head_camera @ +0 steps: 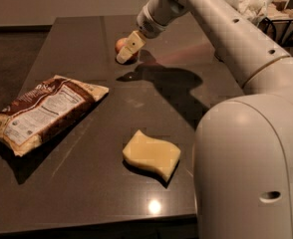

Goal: Move apple near sponge

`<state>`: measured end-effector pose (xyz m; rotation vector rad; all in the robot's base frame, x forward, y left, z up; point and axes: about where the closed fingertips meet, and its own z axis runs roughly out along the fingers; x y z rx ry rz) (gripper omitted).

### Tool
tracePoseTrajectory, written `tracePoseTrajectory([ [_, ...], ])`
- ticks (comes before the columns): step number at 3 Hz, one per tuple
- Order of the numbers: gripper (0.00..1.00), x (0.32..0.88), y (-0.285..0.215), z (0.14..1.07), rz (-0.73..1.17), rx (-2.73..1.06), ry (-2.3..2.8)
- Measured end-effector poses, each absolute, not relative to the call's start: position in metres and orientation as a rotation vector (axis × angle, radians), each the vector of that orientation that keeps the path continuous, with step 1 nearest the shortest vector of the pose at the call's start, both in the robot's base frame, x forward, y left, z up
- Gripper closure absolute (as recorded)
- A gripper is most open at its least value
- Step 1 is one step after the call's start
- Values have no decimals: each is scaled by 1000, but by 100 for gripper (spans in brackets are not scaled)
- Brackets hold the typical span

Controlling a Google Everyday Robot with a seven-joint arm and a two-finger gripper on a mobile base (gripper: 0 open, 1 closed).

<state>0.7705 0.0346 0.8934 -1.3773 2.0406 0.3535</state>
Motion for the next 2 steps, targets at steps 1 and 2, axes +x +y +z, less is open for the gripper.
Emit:
tracePoseTrajectory([
  [1,0,783,46,888,365,-1374,2044],
  [2,0,793,54,879,357,-1375,2062],
])
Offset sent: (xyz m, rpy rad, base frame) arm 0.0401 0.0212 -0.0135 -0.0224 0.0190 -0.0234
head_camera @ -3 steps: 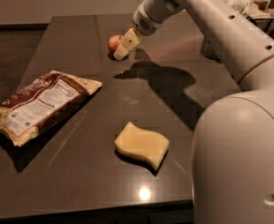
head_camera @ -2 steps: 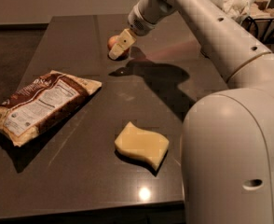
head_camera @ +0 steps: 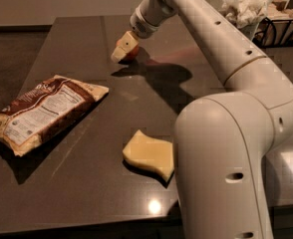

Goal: Move apple near sponge

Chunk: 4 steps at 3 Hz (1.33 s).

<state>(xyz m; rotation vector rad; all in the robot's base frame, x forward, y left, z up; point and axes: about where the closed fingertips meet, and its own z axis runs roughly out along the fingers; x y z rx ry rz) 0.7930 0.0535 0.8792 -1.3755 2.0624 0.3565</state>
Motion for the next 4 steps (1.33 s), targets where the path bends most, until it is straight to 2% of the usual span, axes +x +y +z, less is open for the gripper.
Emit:
tracePoseTrajectory([
  [1,16,799,54,871,339,-1378,2088],
  [4,86,772,28,903,326,-1409,2030],
])
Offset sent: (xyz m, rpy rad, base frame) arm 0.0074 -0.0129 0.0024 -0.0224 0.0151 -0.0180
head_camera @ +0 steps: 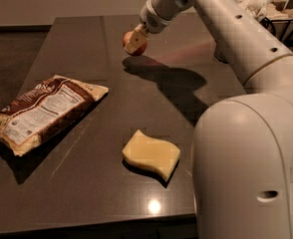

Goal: Move apple near sponge

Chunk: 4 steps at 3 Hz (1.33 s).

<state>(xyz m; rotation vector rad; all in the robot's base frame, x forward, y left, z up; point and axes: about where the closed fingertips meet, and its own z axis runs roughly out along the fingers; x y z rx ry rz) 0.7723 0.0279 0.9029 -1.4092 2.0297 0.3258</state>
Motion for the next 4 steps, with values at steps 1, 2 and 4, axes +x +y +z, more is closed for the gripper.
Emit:
tracePoseTrajectory([
  [1,100,730,14,916,315,-1493,1972],
  [2,100,673,0,912,329,-1612,1879],
  [4,100,602,-11,899,422,-1742,1695],
])
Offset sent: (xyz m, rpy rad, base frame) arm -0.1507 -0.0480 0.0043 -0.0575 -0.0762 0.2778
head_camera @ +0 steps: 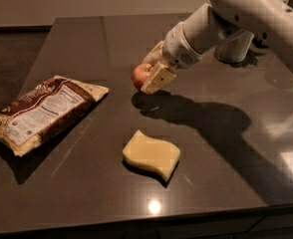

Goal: Move apple near sponge

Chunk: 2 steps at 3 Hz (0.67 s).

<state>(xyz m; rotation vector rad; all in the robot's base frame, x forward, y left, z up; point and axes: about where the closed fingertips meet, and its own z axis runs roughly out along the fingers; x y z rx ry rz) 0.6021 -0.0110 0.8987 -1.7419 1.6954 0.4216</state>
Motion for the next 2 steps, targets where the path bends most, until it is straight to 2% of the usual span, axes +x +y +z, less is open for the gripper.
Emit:
tracePoseTrajectory([
  [2,100,552,-29,891,487,-1885,1602],
])
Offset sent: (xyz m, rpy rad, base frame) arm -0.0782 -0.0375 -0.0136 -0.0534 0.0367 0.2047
